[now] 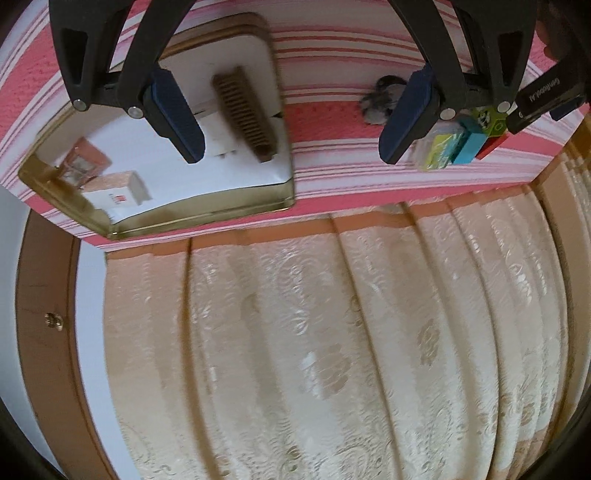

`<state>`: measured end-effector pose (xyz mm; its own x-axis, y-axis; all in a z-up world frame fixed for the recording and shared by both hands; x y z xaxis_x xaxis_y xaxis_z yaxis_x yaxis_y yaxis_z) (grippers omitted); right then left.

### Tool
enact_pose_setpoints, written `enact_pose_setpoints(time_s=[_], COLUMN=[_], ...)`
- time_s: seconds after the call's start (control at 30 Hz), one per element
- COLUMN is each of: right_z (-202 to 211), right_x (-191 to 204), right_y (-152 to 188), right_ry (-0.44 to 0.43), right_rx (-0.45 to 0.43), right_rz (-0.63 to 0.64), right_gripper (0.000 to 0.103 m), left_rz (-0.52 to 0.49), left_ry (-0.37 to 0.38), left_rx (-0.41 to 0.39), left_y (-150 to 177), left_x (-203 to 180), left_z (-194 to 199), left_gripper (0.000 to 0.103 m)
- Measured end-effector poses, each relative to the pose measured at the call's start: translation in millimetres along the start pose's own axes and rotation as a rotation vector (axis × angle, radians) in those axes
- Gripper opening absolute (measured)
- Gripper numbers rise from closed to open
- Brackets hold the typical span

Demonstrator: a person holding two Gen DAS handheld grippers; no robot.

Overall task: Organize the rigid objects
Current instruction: 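Withdraw both open tools from the tin toward the remaining blocks, then grasp the purple block with the left gripper while the right gripper grasps the grey pouch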

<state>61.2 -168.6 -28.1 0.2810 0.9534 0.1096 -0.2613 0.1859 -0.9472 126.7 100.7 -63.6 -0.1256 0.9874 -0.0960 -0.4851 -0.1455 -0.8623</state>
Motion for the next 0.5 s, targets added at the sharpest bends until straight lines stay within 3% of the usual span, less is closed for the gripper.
enact_pose_setpoints(time_s=[0.27, 0.5], right_z=[-6, -8], right_x=[29, 38], right_y=[5, 7], right_ry=[-0.051, -0.078], right_rx=[0.030, 0.039], right_rz=[0.052, 0.084], right_gripper=[0.097, 0.097], left_rz=[-0.106, -0.122], left_ry=[0.032, 0.057], left_rx=[0.015, 0.135], left_y=[2, 13], left_x=[-26, -35], left_z=[-3, -23], left_gripper=[0.099, 0.088])
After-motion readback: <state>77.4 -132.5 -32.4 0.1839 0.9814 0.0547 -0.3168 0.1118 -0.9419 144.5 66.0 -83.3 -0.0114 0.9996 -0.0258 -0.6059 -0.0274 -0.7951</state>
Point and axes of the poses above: each gripper's, at about its wrist camera, not at the fingertips, and z roughly against the way its jaws point, x to its left, y to its underside, the point moved 8 cm from there along -z, roughly the way its jaws point, and after that the axes turned 6 degrees about -x, right-handed, at the moved point
